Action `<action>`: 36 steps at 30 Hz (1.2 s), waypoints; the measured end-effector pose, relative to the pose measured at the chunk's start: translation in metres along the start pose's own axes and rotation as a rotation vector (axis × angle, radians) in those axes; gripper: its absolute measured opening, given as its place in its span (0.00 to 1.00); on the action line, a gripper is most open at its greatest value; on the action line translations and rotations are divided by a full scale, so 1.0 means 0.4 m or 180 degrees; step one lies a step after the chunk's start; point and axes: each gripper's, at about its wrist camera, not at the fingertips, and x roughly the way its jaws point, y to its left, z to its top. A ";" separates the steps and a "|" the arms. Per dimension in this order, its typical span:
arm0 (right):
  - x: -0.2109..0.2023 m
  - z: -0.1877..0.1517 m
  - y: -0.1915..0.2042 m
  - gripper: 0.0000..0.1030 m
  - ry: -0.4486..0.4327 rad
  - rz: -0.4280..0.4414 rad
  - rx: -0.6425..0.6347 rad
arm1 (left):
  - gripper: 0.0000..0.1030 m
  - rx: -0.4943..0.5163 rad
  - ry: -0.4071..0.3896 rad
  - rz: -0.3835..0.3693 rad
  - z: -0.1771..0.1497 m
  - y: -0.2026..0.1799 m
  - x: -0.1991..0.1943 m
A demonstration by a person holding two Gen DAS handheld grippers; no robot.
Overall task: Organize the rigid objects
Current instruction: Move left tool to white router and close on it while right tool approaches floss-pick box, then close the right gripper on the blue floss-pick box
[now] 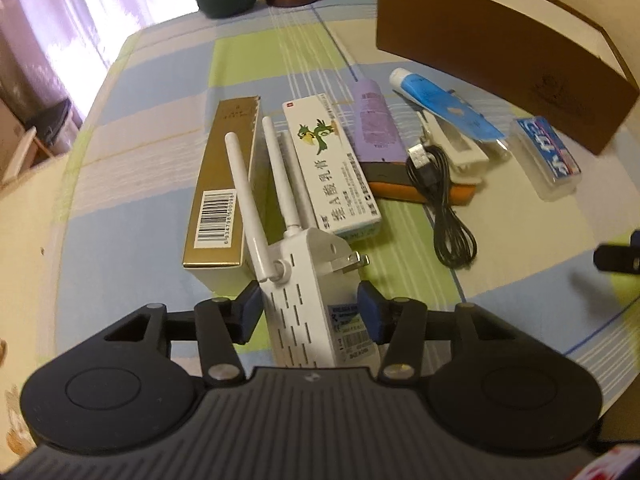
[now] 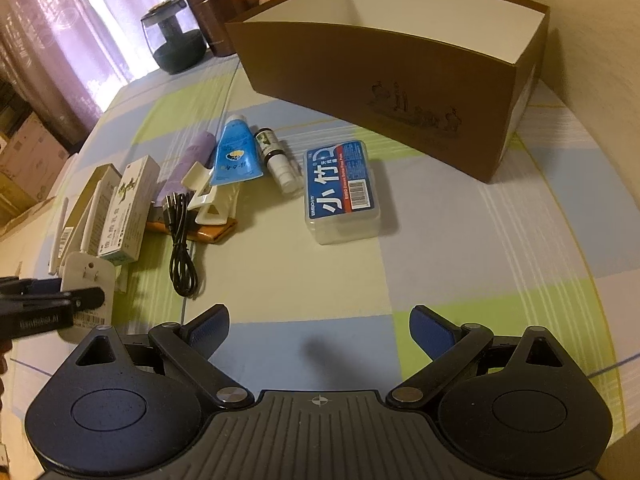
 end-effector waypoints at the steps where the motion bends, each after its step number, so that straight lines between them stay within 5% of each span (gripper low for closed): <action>1: 0.001 0.002 -0.002 0.92 0.0005 0.0003 -0.0008 | 0.45 -0.0055 0.0014 -0.0033 0.006 0.007 0.004; 11: 0.030 0.041 -0.033 0.91 0.0007 0.0040 -0.0064 | 0.36 -0.0227 -0.0175 -0.0015 0.006 0.007 -0.011; 13: 0.041 0.056 -0.035 0.84 0.0000 0.0033 -0.0113 | 0.34 -0.0158 -0.0226 0.0066 0.013 -0.007 -0.021; 22: 0.095 0.136 -0.039 0.71 -0.0071 0.0048 -0.0312 | 0.34 -0.0129 -0.0376 0.0283 0.029 -0.015 -0.056; 36: 0.203 0.206 -0.020 0.66 -0.0012 -0.0046 -0.0552 | 0.34 -0.0251 -0.0583 0.0425 0.051 -0.022 -0.133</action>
